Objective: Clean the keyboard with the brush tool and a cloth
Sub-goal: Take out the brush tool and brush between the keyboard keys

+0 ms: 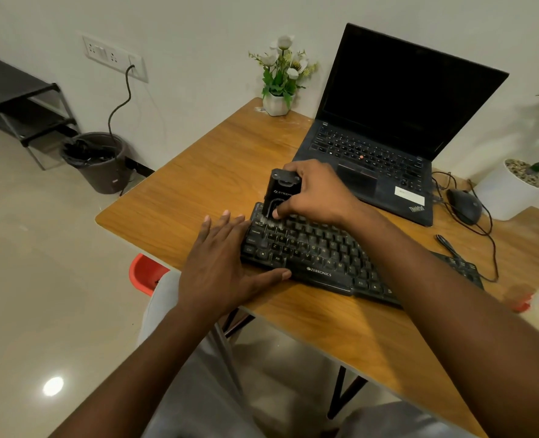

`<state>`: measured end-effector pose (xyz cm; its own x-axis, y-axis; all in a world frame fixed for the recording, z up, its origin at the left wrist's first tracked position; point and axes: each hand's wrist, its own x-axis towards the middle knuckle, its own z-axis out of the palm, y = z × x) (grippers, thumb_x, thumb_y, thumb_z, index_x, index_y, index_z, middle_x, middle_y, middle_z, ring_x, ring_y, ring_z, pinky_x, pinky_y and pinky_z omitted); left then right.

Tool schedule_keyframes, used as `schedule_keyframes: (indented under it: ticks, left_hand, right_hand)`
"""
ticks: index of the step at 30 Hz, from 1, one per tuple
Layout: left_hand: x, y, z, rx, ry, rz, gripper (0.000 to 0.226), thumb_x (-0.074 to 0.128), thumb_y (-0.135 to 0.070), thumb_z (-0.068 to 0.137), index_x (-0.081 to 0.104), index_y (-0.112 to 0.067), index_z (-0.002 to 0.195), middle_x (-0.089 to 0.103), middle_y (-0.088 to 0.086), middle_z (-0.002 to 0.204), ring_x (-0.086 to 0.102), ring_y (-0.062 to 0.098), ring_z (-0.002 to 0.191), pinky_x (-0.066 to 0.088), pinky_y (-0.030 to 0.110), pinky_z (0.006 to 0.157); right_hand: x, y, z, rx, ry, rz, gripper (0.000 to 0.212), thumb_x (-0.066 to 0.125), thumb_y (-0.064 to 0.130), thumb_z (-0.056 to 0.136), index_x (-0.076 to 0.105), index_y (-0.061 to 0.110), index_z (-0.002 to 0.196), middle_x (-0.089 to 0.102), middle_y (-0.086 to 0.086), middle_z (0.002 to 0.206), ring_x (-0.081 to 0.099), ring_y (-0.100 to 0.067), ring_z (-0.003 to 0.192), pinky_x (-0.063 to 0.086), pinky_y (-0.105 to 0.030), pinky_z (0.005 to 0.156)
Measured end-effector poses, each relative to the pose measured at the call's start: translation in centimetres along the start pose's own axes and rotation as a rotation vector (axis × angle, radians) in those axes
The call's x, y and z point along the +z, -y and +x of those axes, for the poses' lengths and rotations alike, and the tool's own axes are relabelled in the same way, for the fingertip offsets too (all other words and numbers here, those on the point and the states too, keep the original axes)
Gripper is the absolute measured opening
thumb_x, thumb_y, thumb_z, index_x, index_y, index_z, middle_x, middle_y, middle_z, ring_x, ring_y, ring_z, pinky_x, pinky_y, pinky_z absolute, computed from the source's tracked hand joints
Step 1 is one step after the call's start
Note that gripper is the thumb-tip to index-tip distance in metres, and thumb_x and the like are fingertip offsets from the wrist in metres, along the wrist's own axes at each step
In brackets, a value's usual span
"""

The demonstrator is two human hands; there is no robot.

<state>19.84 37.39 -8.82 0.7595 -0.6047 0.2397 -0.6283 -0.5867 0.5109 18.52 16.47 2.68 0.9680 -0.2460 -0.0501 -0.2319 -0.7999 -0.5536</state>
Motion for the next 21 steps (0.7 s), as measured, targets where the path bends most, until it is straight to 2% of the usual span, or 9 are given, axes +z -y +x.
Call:
schedule_keyframes:
  ticks: [4, 7, 11, 14, 15, 18, 21]
  left_hand:
    - [-0.1, 0.0, -0.1, 0.001, -0.008, -0.002, 0.120, 0.046, -0.105, 0.070, 0.041, -0.023, 0.158, 0.041, -0.003, 0.167, 0.018, 0.012, 0.162, 0.004, 0.043, 0.134]
    - [-0.1, -0.1, -0.1, -0.001, -0.008, 0.004, 0.120, 0.046, -0.104, 0.070, 0.041, -0.023, 0.158, 0.042, -0.003, 0.167, 0.019, 0.012, 0.161, 0.004, 0.043, 0.134]
    - [-0.1, 0.0, -0.1, -0.003, -0.010, 0.001, 0.119, 0.047, -0.104, 0.071, 0.041, -0.023, 0.158, 0.042, -0.003, 0.167, 0.018, 0.011, 0.161, 0.004, 0.043, 0.134]
    - [0.1, 0.1, 0.0, 0.001, -0.014, 0.006, 0.119, 0.046, -0.104, 0.071, 0.042, -0.023, 0.158, 0.043, -0.003, 0.166, 0.019, 0.011, 0.161, 0.006, 0.043, 0.134]
    - [0.1, 0.1, 0.0, 0.001, -0.013, 0.004, 0.119, 0.046, -0.104, 0.071, 0.042, -0.022, 0.157, 0.043, -0.003, 0.166, 0.019, 0.011, 0.161, 0.006, 0.043, 0.134]
    - [0.0, 0.0, 0.0, 0.001, -0.013, 0.004, 0.119, 0.047, -0.104, 0.071, 0.043, -0.022, 0.157, 0.043, -0.004, 0.166, 0.019, 0.011, 0.161, 0.005, 0.043, 0.134]
    - [-0.1, 0.0, 0.0, 0.003, -0.016, -0.005, 0.118, 0.050, -0.103, 0.071, 0.042, -0.024, 0.158, 0.043, -0.004, 0.166, 0.020, 0.011, 0.161, 0.004, 0.042, 0.134]
  right_hand:
    - [0.7, 0.3, 0.7, -0.015, -0.099, -0.068, 0.036, 0.095, 0.018, 0.068, 0.067, 0.022, 0.091, 0.069, 0.005, 0.084, 0.067, -0.010, 0.077, 0.050, -0.028, 0.059]
    - [1.1, 0.6, 0.7, -0.035, -0.117, -0.081, 0.035, 0.093, 0.016, 0.069, 0.069, 0.019, 0.093, 0.071, 0.002, 0.085, 0.068, -0.013, 0.077, 0.057, -0.034, 0.063]
    - [0.6, 0.7, 0.5, -0.018, 0.003, -0.011, 0.038, 0.098, 0.019, 0.065, 0.071, 0.018, 0.092, 0.076, 0.000, 0.090, 0.074, -0.020, 0.086, 0.063, -0.046, 0.079]
    - [0.1, 0.7, 0.4, -0.017, 0.158, 0.086, 0.039, 0.099, 0.018, 0.066, 0.074, 0.019, 0.096, 0.080, -0.001, 0.094, 0.077, -0.018, 0.090, 0.064, -0.045, 0.086]
    - [0.1, 0.8, 0.4, -0.020, 0.163, 0.076, 0.039, 0.099, 0.018, 0.066, 0.074, 0.018, 0.097, 0.079, -0.001, 0.094, 0.077, -0.018, 0.091, 0.064, -0.044, 0.085]
    - [0.3, 1.0, 1.0, -0.026, 0.056, -0.028, 0.040, 0.099, 0.020, 0.067, 0.071, 0.019, 0.095, 0.076, 0.001, 0.094, 0.074, -0.019, 0.091, 0.060, -0.037, 0.077]
    - [0.9, 0.9, 1.6, -0.013, -0.062, -0.050, 0.037, 0.096, 0.018, 0.068, 0.069, 0.019, 0.093, 0.073, 0.002, 0.089, 0.071, -0.017, 0.084, 0.060, -0.038, 0.070]
